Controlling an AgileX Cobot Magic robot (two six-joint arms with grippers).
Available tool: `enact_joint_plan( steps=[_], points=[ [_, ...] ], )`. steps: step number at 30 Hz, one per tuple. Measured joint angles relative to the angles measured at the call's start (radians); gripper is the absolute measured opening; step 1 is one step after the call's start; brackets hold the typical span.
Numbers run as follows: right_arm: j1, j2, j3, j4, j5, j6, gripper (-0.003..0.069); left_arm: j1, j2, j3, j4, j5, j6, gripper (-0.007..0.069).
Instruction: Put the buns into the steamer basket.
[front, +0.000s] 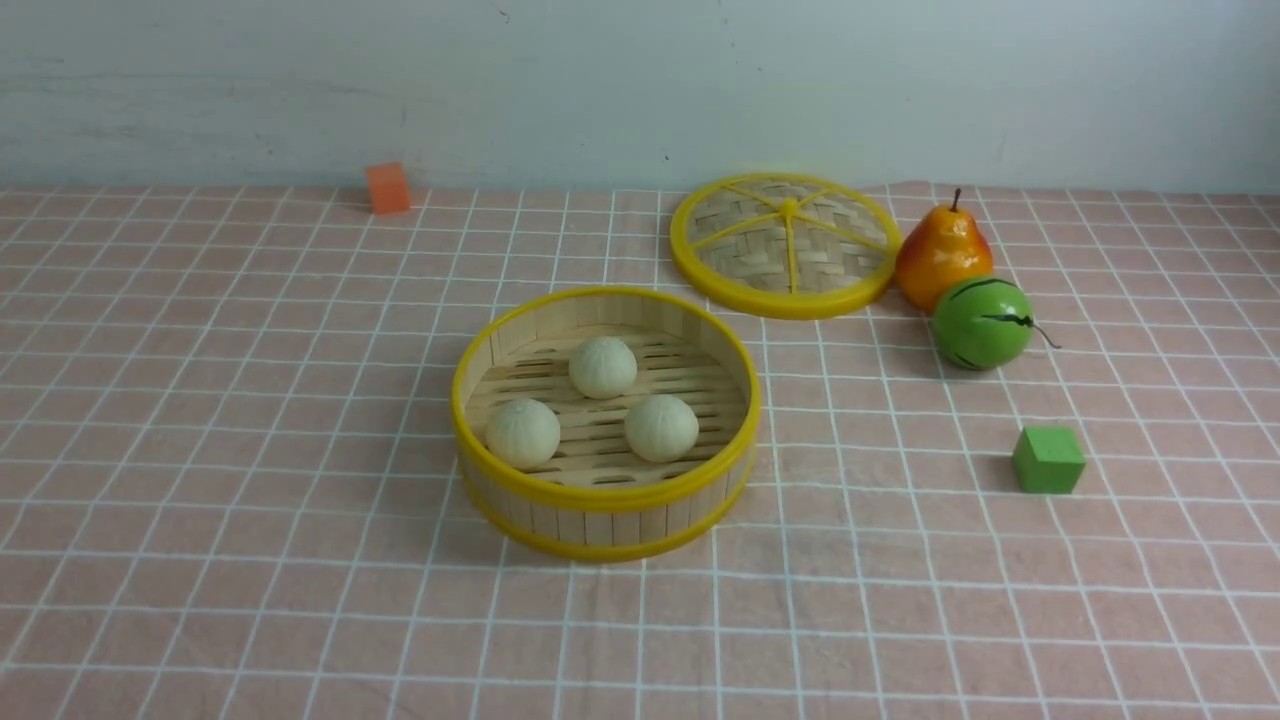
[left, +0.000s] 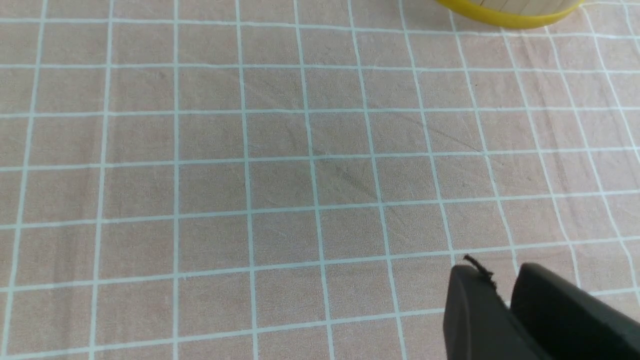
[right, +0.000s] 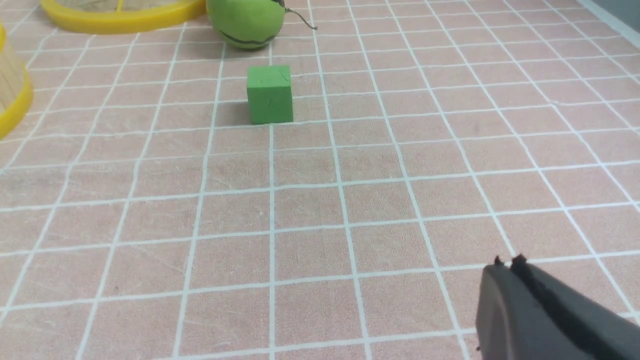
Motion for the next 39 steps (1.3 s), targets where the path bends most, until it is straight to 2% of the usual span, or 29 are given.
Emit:
enact_joint_plan(
  steps=[19,22,26,29,30,31,33,34,35,39],
  points=[
    [0.0,0.0,0.0,0.0,0.001,0.0,-0.0006,0.0,-0.003,0.001,0.002,-0.001,0.0,0.0137],
    [0.0,0.0,0.0,0.0,0.001,0.0,-0.0004,0.0,-0.031,0.024,-0.023,-0.093,-0.029,0.0137],
    [0.0,0.0,0.0,0.0,0.001,0.0,-0.0002,0.012,-0.099,0.151,0.005,-0.498,-0.037,0.0074],
    [0.0,0.0,0.0,-0.001,0.001,0.0,-0.0002,0.08,-0.145,0.282,0.03,-0.796,-0.037,-0.0015],
    [0.0,0.0,0.0,-0.001,0.001,0.0,-0.0001,0.126,-0.16,0.33,0.025,-0.869,-0.037,-0.0014],
    [0.0,0.0,0.0,-0.001,0.001,0.0,-0.0001,0.134,-0.163,0.348,0.02,-0.869,-0.037,-0.0014],
    [0.0,0.0,0.0,-0.001,0.001,0.0,-0.0001,0.254,-0.214,0.454,-0.053,-0.986,-0.037,-0.0014],
    [0.0,0.0,0.0,-0.001,0.001,0.0,-0.0001,0.254,-0.214,0.454,-0.053,-0.986,-0.037,-0.0014],
    [0.0,0.0,0.0,-0.001,0.001,0.0,0.0,0.331,-0.251,0.513,-0.102,-1.001,-0.038,-0.0014],
    [0.0,0.0,0.0,-0.001,0.001,0.0,0.0002,0.432,-0.31,0.604,-0.134,-0.977,-0.032,-0.0014]
  ],
)
